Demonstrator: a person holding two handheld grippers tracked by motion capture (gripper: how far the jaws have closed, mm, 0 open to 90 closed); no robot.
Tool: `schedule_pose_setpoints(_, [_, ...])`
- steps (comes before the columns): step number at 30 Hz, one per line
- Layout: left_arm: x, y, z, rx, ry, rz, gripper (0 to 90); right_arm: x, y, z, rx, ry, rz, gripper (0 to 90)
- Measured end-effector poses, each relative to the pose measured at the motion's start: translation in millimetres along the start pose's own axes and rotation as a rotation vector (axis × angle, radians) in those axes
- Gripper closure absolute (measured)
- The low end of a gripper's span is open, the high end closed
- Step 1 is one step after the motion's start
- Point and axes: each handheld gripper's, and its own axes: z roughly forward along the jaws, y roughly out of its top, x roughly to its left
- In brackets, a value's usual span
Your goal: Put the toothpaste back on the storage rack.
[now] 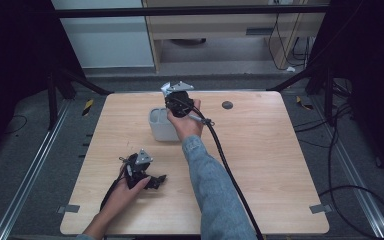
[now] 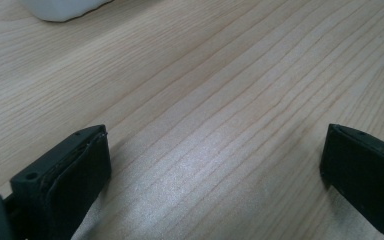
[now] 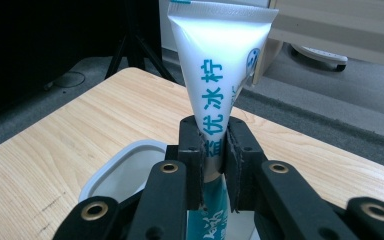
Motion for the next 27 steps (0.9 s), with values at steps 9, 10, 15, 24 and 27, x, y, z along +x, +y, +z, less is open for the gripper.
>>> schedule_pose_setpoints(9, [0.0,0.0,0.0,0.000,0.000,0.000,0.0,-0.2,-5.3,1.0,0.002,-0.005,-0.002,79.4])
schedule_pose_setpoints(10, [0.0,0.0,0.0,0.000,0.000,0.000,0.0,0.4,-5.6,1.3,0.003,-0.004,0.000,79.4])
schedule_pose_setpoints(15, [0.0,0.0,0.0,0.000,0.001,0.000,0.0,3.5,-9.6,4.1,0.010,-0.004,-0.001,79.4])
schedule_pose_setpoints(24, [0.0,0.0,0.0,0.000,0.001,0.000,0.0,5.6,-20.4,10.0,0.025,-0.012,-0.010,79.4])
schedule_pose_setpoints(27, [0.0,0.0,0.0,0.000,0.001,0.000,0.0,6.6,-21.5,10.7,0.029,-0.012,-0.009,79.4])
